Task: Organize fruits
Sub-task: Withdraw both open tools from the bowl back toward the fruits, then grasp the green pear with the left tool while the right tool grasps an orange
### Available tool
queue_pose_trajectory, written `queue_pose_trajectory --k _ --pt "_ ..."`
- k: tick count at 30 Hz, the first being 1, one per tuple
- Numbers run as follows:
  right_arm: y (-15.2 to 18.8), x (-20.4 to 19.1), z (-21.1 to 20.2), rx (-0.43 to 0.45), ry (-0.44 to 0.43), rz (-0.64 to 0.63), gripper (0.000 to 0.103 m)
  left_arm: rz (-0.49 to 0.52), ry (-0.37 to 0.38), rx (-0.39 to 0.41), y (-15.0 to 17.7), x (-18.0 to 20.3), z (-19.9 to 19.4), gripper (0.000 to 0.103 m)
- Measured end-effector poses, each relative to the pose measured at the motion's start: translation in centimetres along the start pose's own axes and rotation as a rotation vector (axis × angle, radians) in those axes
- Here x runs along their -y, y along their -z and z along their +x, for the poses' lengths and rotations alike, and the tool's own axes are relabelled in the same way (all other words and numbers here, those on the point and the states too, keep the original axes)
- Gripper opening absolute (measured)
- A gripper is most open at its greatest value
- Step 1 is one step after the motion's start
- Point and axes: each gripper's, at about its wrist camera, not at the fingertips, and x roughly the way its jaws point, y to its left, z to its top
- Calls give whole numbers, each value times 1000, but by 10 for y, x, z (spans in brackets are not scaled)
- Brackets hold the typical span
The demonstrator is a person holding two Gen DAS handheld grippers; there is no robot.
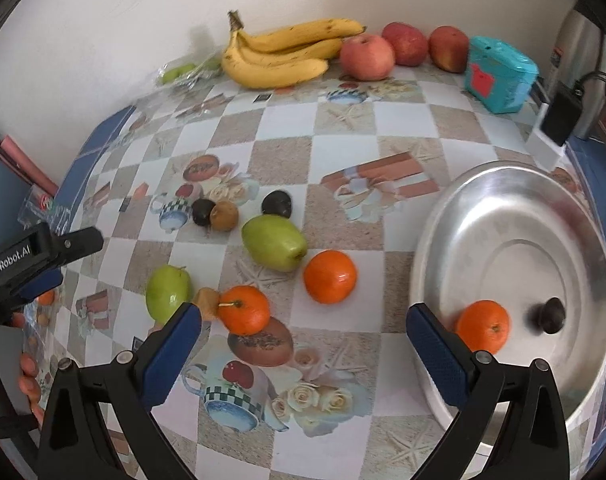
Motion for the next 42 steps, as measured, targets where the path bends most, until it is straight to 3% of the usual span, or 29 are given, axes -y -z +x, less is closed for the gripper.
queue_pose_trajectory --k 12,16,26,28,34,42 --pt "3 -16 29 -46 -3 8 101 54 67 -90 11 23 27 101" --pt "2 -19 34 -39 -4 2 85 58 98 -115 13 28 32 91" --pt "1 -30 37 -36 -2 -38 77 52 151 -174 19 37 44 72" --pt "1 -32 37 -35 -4 -46 72 37 155 -188 20 36 47 68" --pt "1 -36 38 -39 -12 -67 60 -2 184 -220 22 32 53 46" --pt "1 -42 38 -48 -31 -76 54 -51 156 -198 17 16 49 46"
